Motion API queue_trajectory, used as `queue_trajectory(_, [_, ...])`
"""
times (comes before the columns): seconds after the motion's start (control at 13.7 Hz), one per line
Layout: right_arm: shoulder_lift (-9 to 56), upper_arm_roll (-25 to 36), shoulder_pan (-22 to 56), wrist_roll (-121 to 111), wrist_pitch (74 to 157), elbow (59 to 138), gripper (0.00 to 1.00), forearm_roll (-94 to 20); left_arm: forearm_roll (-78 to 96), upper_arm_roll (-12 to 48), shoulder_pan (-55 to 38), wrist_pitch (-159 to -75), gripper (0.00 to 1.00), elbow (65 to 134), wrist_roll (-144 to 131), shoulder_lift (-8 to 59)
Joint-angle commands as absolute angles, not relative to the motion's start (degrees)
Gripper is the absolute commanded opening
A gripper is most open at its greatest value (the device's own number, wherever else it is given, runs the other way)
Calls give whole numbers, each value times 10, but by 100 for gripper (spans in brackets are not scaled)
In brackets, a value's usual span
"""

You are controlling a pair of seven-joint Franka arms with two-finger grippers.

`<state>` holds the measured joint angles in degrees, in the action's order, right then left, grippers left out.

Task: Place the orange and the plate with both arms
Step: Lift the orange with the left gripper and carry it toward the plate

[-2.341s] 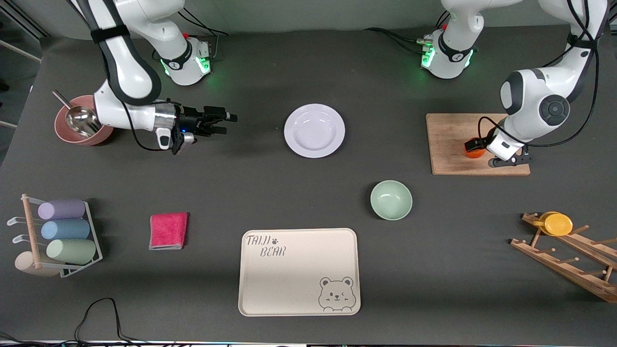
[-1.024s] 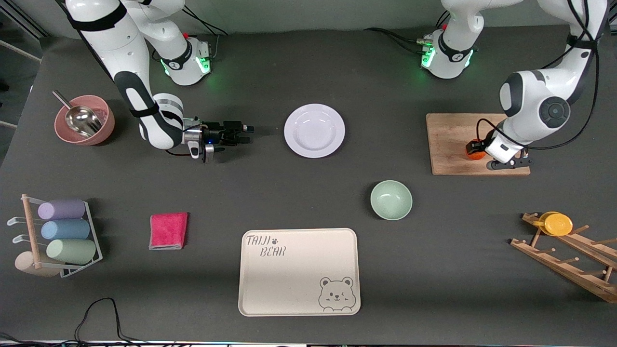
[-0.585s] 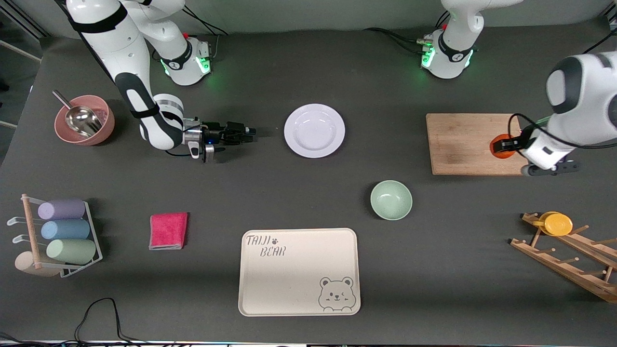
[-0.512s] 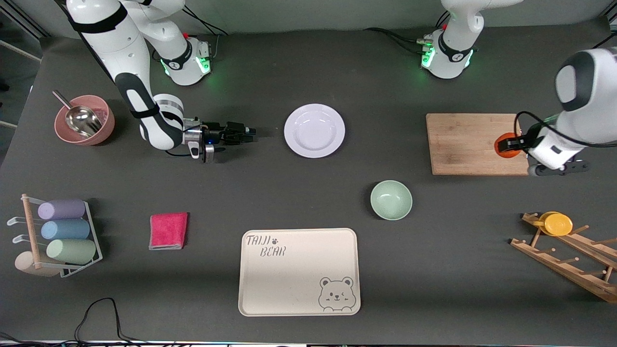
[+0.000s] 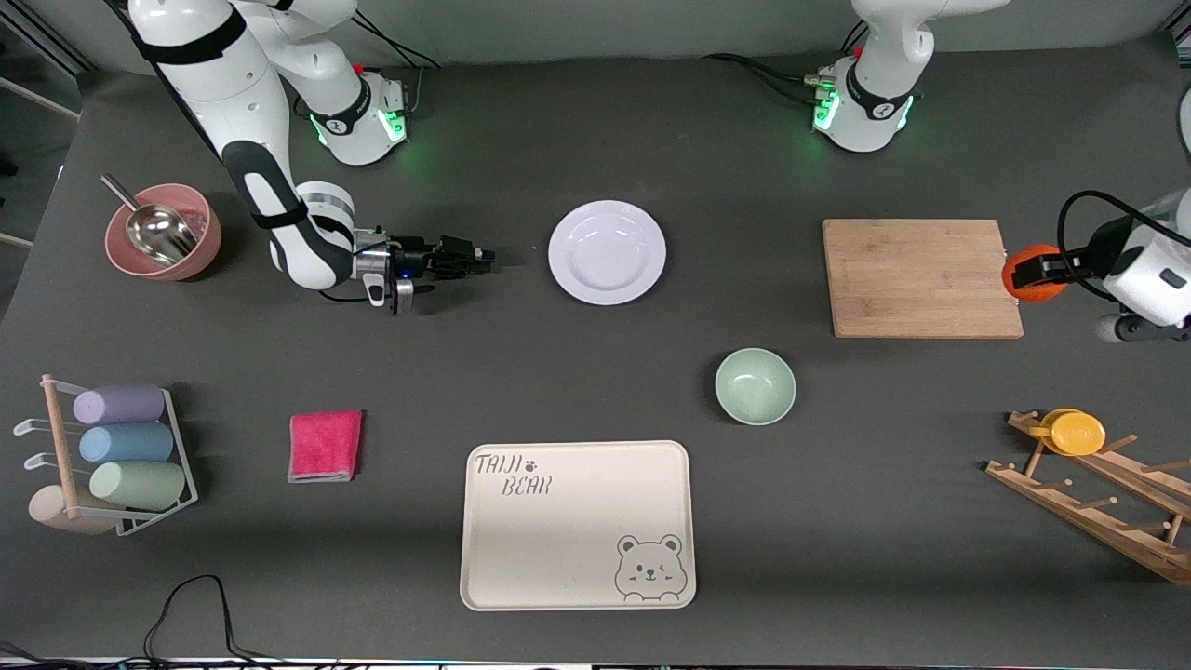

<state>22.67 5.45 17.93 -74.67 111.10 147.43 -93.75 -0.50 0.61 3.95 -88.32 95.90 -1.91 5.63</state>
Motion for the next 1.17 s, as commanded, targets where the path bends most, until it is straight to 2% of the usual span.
queue_trajectory(0.0, [236, 53, 175, -766, 1101, 1470, 47, -953, -6, 2, 28, -845, 0, 872, -11, 108])
queue_trajectory(0.44, [261, 53, 175, -795, 1100, 1462, 47, -953, 4, 3, -38, -850, 0, 862, -95, 123])
queue_trajectory(1.1, [282, 53, 170, -815, 1080, 1455, 47, -953, 55, 4, -216, -859, 0, 643, -392, 303])
